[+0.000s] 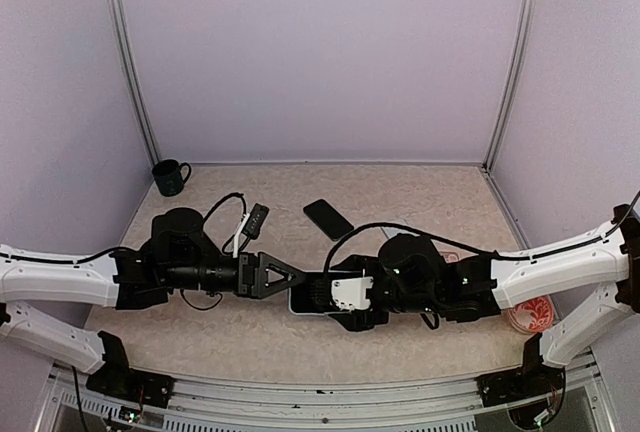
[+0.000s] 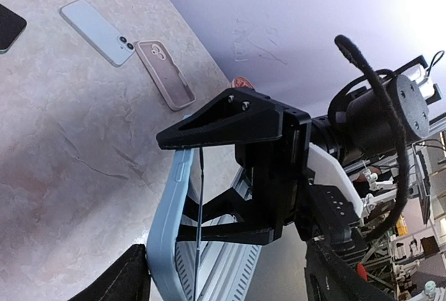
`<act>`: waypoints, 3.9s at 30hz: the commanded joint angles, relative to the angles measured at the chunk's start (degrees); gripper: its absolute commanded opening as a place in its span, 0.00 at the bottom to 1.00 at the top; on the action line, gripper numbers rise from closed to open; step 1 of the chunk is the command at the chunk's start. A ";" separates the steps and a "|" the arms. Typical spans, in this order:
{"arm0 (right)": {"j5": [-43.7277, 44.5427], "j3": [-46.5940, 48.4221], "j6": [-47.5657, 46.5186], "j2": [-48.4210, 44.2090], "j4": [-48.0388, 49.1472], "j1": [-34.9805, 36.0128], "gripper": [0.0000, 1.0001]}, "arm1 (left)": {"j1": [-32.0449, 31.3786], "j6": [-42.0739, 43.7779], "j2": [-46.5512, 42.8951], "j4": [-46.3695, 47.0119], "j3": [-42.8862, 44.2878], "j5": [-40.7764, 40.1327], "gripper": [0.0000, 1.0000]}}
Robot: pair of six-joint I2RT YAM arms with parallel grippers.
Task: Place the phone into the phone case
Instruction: Pass from the left arm to the right, then place the phone with the phone case at the corner of the board, then pick up the phone at the center of the board.
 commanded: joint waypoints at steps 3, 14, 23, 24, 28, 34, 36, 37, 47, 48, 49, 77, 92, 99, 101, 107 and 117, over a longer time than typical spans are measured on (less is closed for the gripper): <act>2.01 2.04 4.60 -1.86 0.05 -3.31 0.74 | 2.23 1.60 -5.79 -2.47 -0.65 -3.74 0.80; -2.95 11.60 14.43 2.39 -3.44 -28.11 0.74 | 6.13 1.05 -16.34 -6.73 -7.65 -5.98 0.81; -10.23 21.45 19.38 16.38 -1.57 -46.62 0.73 | 6.25 0.05 -21.34 -7.41 -11.96 -6.02 0.81; -10.57 22.63 18.98 18.33 -1.59 -47.88 0.73 | 6.20 -0.05 -22.09 -7.62 -12.37 -6.19 0.81; -12.87 27.46 18.54 25.38 -2.03 -52.61 0.73 | 6.13 -0.53 -25.50 -8.56 -14.09 -7.04 0.83; -16.53 35.19 20.44 33.08 -4.07 -58.08 0.73 | 6.14 -1.15 -28.14 -9.65 -15.24 -7.52 0.85; -16.20 37.94 19.53 35.44 -6.28 -59.11 0.73 | 6.11 -1.30 -28.72 -10.07 -15.35 -7.73 0.85; -16.19 38.74 19.06 36.43 -7.01 -59.59 0.73 | 6.11 -1.37 -28.93 -10.29 -15.41 -7.83 0.85; -17.94 42.51 21.39 43.12 -9.59 -62.98 0.74 | 5.72 -2.43 -30.89 -10.02 -15.94 -9.22 0.85; -17.97 42.83 21.64 43.58 -10.11 -62.97 0.75 | 5.58 -2.54 -31.04 -10.06 -16.11 -9.36 0.85; -17.92 43.05 21.78 44.02 -10.45 -62.96 0.75 | 5.55 -2.51 -31.20 -10.19 -16.13 -9.46 0.85; -16.40 48.80 32.18 40.98 -22.60 -64.60 0.94 | 4.79 -2.49 -30.66 -10.28 -14.81 -10.84 0.85; -4.72 45.64 36.02 42.55 -26.37 -66.45 0.61 | 3.82 -2.20 -25.48 -6.17 -13.97 -10.08 0.85; -5.89 46.22 36.78 43.23 -27.17 -66.92 0.42 | 2.88 -2.18 -25.27 -6.91 -13.50 -11.20 0.85; -6.70 45.57 37.19 42.54 -27.65 -66.97 0.41 | 2.82 -2.27 -25.31 -6.83 -13.59 -11.49 0.85; -8.23 35.15 39.16 33.85 -24.44 -66.08 0.42 | 2.37 -2.31 -24.04 -6.22 -13.44 -11.89 0.85; -10.22 19.27 38.84 23.03 -19.65 -59.17 0.56 | 1.29 -2.01 -17.47 -1.41 -12.30 -10.93 0.85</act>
